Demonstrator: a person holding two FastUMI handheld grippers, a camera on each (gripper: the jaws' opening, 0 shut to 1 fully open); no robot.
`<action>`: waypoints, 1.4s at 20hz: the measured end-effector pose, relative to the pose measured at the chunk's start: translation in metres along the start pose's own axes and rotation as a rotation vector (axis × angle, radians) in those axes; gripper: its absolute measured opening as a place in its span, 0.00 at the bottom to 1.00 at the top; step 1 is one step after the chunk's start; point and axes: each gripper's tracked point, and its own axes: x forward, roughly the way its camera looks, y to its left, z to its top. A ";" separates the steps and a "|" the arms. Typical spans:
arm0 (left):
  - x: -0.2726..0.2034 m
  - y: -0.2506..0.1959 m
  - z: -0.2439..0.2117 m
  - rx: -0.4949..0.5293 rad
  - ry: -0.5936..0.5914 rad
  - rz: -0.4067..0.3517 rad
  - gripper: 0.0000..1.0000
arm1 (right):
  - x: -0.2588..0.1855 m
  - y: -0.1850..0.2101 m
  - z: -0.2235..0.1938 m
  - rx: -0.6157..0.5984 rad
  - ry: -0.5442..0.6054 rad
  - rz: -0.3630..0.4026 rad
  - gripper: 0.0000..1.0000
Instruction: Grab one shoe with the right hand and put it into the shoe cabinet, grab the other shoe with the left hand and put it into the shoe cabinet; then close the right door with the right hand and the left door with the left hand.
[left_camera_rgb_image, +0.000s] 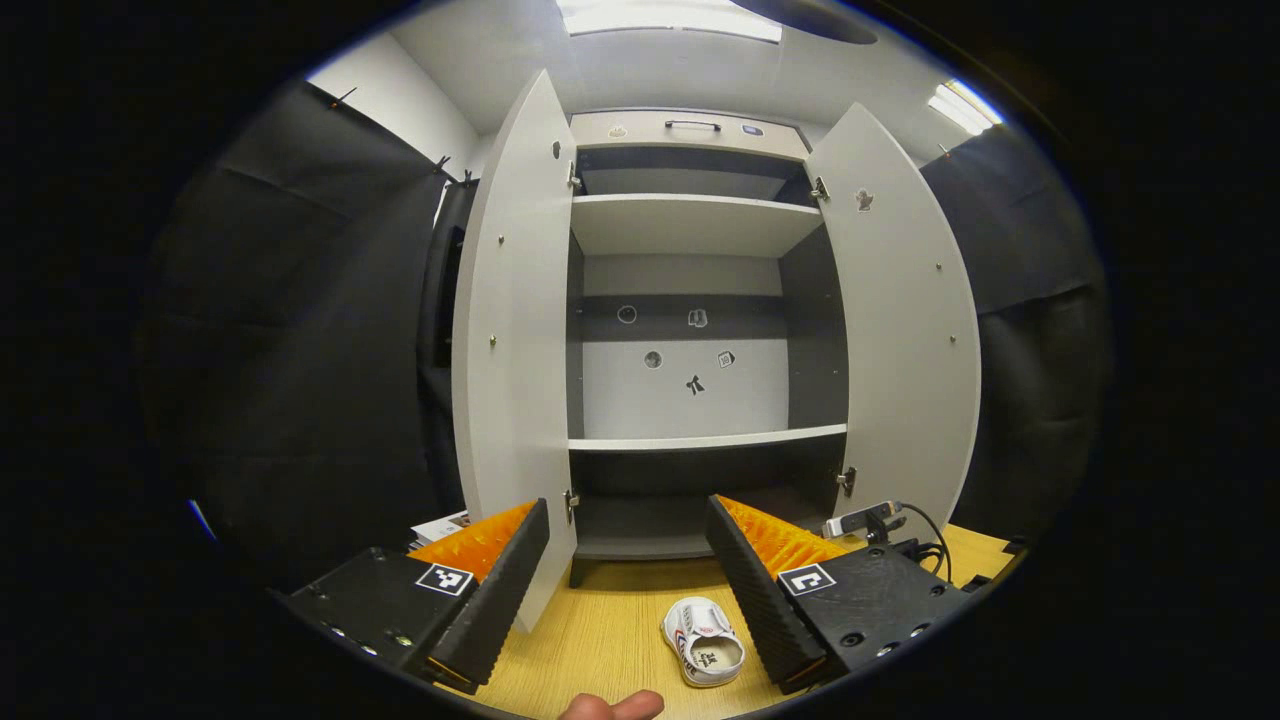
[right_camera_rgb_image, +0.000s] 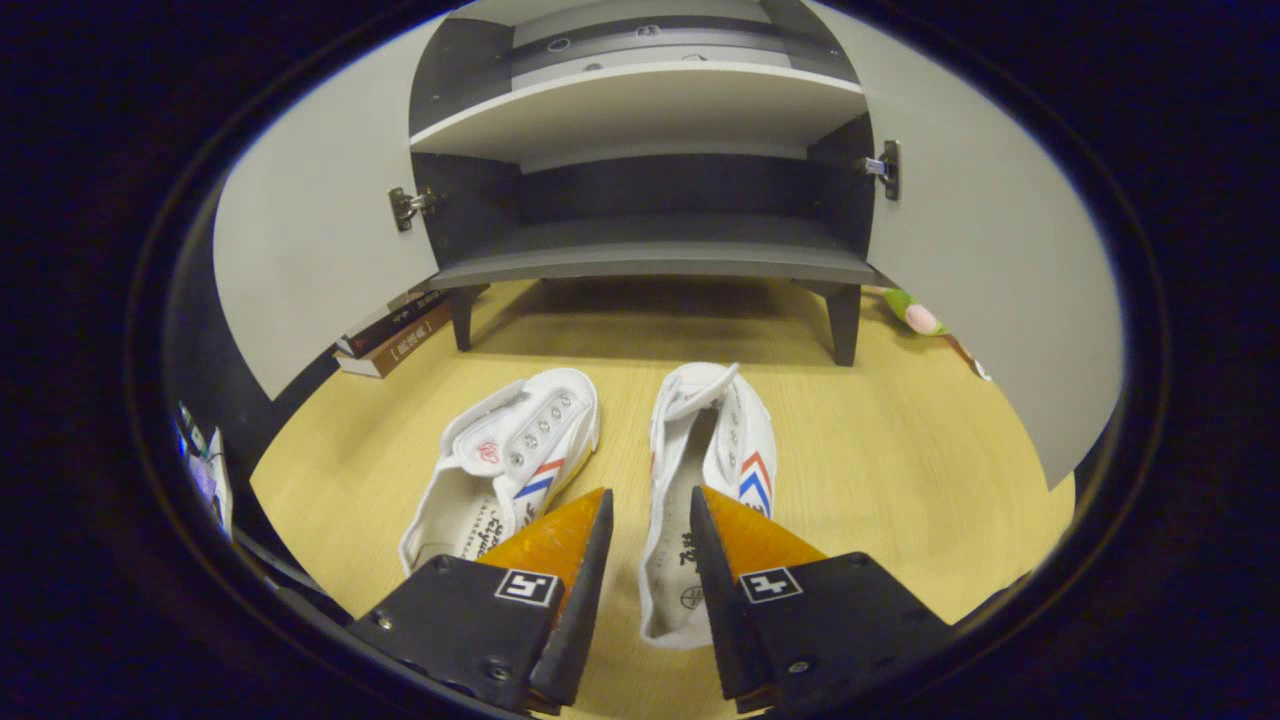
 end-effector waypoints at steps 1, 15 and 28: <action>0.000 0.003 -0.001 0.004 0.002 0.006 0.95 | 0.006 0.001 0.001 0.008 0.005 0.001 0.47; 0.004 0.007 -0.026 -0.008 0.074 0.011 0.95 | 0.035 -0.011 0.018 -0.074 -0.107 -0.052 0.04; 0.007 -0.023 -0.031 -0.066 0.053 -0.062 0.95 | -0.142 0.013 0.157 -0.263 -0.419 -0.057 0.04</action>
